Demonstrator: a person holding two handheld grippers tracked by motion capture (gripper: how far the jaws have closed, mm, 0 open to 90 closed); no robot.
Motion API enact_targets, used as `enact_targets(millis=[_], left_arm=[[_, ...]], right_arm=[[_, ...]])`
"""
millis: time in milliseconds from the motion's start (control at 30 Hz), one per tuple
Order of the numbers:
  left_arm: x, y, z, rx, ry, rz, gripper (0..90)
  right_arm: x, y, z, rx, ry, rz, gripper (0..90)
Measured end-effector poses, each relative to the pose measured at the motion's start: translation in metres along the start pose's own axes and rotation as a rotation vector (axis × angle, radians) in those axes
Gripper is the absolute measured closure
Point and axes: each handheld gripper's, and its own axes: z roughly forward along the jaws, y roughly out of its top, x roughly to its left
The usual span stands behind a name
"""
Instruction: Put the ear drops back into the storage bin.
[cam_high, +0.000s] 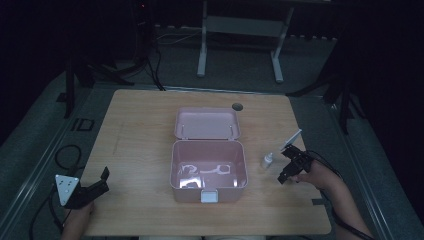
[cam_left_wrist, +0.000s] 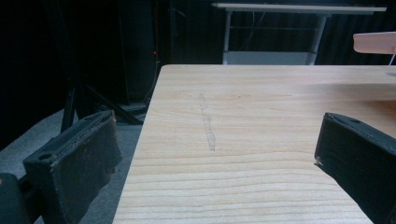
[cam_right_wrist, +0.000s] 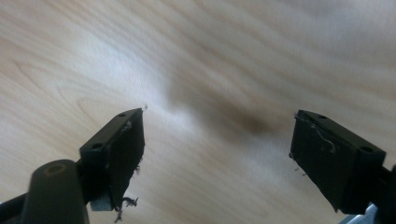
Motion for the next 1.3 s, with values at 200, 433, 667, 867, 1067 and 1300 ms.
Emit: enact_targets(millis=[200, 433, 667, 867, 1067, 1300], left_arm=[[0.0, 0.0, 0.0, -0.001, -0.001, 0.001, 0.3], [0.0, 0.0, 0.0, 0.002, -0.004, 0.004, 0.3], [0.0, 0.0, 0.0, 0.001, -0.007, 0.004, 0.3], [0.0, 0.0, 0.0, -0.001, -0.009, 0.003, 0.4], [0.0, 0.0, 0.0, 0.001, -0.01, 0.003, 0.3], [0.0, 0.0, 0.0, 0.0, -0.009, 0.003, 0.3]], right_arm=[[0.005, 0.025, -0.006, -0.039, -0.012, -0.012, 19.0], [0.015, 0.05, -0.009, -0.05, -0.011, -0.051, 21.2], [0.023, 0.068, -0.005, -0.027, -0.028, -0.088, 24.8], [0.027, 0.075, 0.002, 0.002, -0.046, -0.117, 32.6], [0.029, 0.079, 0.009, 0.024, -0.079, -0.141, 39.3], [0.028, 0.082, 0.011, 0.032, -0.076, -0.156, 54.4]])
